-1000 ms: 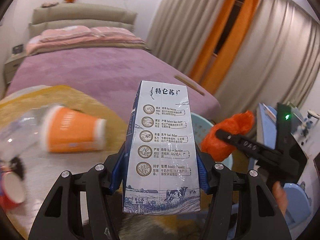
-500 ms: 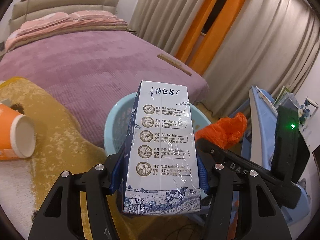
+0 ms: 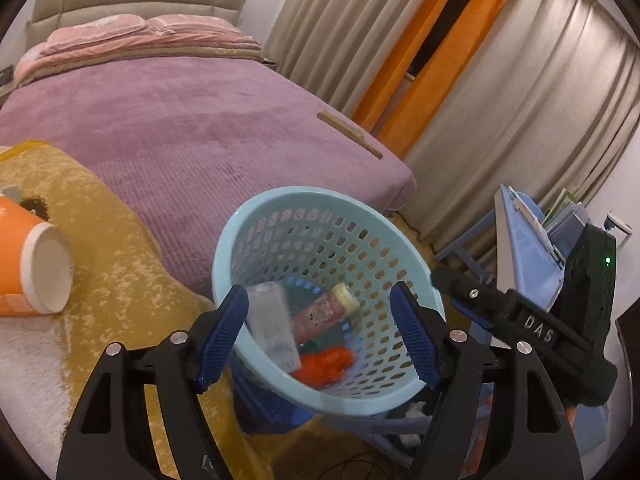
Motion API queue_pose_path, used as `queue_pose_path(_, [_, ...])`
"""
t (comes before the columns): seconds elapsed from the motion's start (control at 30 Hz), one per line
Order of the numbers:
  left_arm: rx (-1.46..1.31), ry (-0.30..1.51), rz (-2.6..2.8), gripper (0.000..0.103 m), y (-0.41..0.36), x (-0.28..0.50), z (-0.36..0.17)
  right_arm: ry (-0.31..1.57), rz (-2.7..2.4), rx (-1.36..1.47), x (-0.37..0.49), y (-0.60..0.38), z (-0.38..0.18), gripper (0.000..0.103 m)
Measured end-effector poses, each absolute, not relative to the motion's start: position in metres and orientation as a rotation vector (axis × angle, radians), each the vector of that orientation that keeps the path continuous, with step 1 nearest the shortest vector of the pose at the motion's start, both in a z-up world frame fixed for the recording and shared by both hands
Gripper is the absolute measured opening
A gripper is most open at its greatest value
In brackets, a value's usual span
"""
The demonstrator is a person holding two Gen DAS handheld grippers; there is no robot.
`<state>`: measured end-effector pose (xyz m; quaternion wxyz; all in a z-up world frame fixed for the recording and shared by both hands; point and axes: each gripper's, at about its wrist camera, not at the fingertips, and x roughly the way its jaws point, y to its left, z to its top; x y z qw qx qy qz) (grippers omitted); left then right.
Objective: Collect trash
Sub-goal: 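Carry both items over the blue basket and open both tools to drop them, then grasp the pink packet with the left tool while the right tool grasps the polka-dot tissue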
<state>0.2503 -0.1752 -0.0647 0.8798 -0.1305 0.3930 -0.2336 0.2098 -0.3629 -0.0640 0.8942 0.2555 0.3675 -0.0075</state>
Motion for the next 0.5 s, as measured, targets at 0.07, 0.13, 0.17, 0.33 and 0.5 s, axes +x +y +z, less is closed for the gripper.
queue_pose_path(0.07, [-0.27,0.807,-0.484,0.072,-0.169,0.244,-0.061,0.753,-0.017,0.533,0.206,-0.363,-0.06,0.076])
queue_pose_path(0.13, [-0.274,0.799,-0.485,0.072,-0.165,0.239,-0.058,0.749,-0.006,0.538,0.204,-0.362,-0.056,0.076])
queue_pose_path(0.17, [-0.28,0.793,-0.485,0.072,-0.161,0.234,-0.056,0.746,0.001,0.536,0.202,-0.359,-0.054,0.076])
queue_pose_path(0.33, [-0.301,0.758,-0.48,0.072,-0.146,0.217,-0.044,0.726,0.039,0.491,0.195,-0.339,-0.04,0.076])
queue_pose_path(0.5, [-0.311,0.712,-0.461,0.072,-0.122,0.194,-0.028,0.698,0.107,0.422,0.187,-0.301,-0.022,0.076])
